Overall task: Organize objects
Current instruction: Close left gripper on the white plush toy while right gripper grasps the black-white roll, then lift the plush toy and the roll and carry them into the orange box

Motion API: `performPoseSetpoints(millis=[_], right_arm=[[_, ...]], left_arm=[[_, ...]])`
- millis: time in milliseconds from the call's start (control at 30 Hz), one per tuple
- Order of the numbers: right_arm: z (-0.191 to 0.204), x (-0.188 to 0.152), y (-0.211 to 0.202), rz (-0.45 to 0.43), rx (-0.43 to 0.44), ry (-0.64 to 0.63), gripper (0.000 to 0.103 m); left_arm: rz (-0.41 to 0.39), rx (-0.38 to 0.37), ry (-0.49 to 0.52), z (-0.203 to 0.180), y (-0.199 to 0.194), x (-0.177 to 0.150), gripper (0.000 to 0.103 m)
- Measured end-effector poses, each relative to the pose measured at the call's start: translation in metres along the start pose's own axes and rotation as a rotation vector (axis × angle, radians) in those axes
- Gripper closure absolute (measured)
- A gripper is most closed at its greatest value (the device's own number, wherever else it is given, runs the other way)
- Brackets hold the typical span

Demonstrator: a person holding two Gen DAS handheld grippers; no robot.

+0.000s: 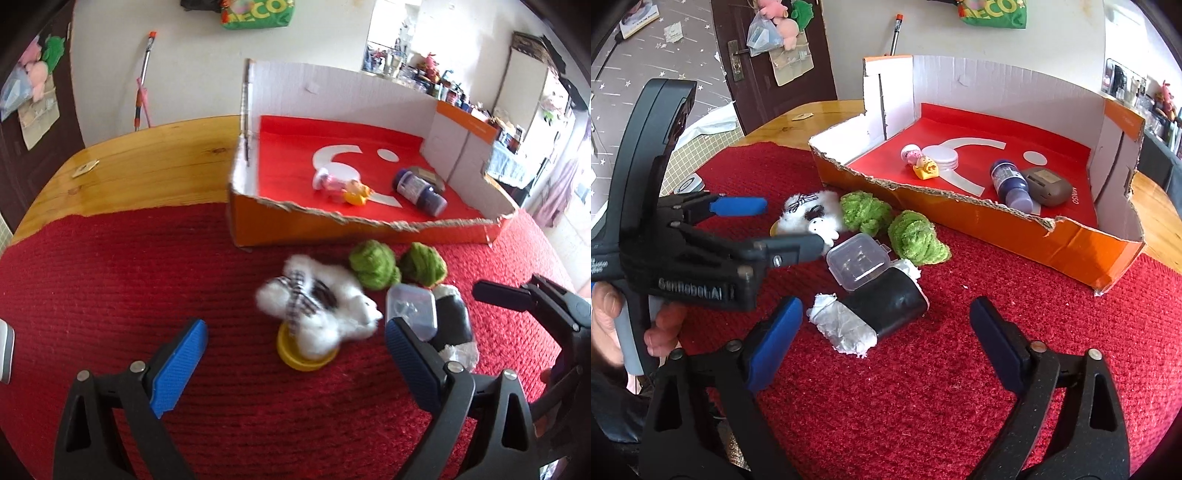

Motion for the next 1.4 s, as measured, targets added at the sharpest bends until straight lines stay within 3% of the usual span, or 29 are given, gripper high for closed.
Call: performPoseSetpoints(millis=[267,400,433,500,1033,1100,1167,1400], right_arm=[[0.003,0.001,0.006,-0.001,-0.011,-0.028,0.025],[0.002,0.002,0.010,0.009,0.013,-0.017,0.044],[0.003,0.002,0.010,0.007,0.009,-0.021,0.044],[0.005,0.001,0.010,0.005,0.004,-0.034,0.045],[0.003,0.007,-0.006,-0.021,0.055,0.017,0.045],[0.003,0.008,-0.007,-0.024,0.060,0.022,0.045],[0.003,0.008,-0.008,-0.024,0.062,0.025,0.045],[0.003,0.009,-0.012,-0.033,0.068,0.032,0.045]], left_arm=[[-0.009,0.014,0.024,0.005,0.002,0.013,0.009],[0.013,-0.017,0.047,-0.001,0.008,0.012,0.019],[0.009,-0.016,0.055,-0.002,0.007,0.012,0.023],[0.001,-0.031,0.076,-0.006,0.007,0.015,0.042],[-0.062,-0.035,0.045,0.000,-0.014,0.014,0.058],[-0.057,-0.063,0.041,0.000,-0.013,0.012,0.085],[-0.057,-0.094,0.025,0.002,-0.013,0.010,0.085],[-0.068,-0.077,0.024,0.001,-0.016,0.008,0.086]])
Point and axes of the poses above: each gripper's, at about its wrist camera, not at the fingertips, and y roughly the way its jaws point, z to its left, x to its top, the point moved 2 cm from there along y, roughly the way its jaws point, and after that the axes turned 15 degrees about y, right-handed, at the moved point
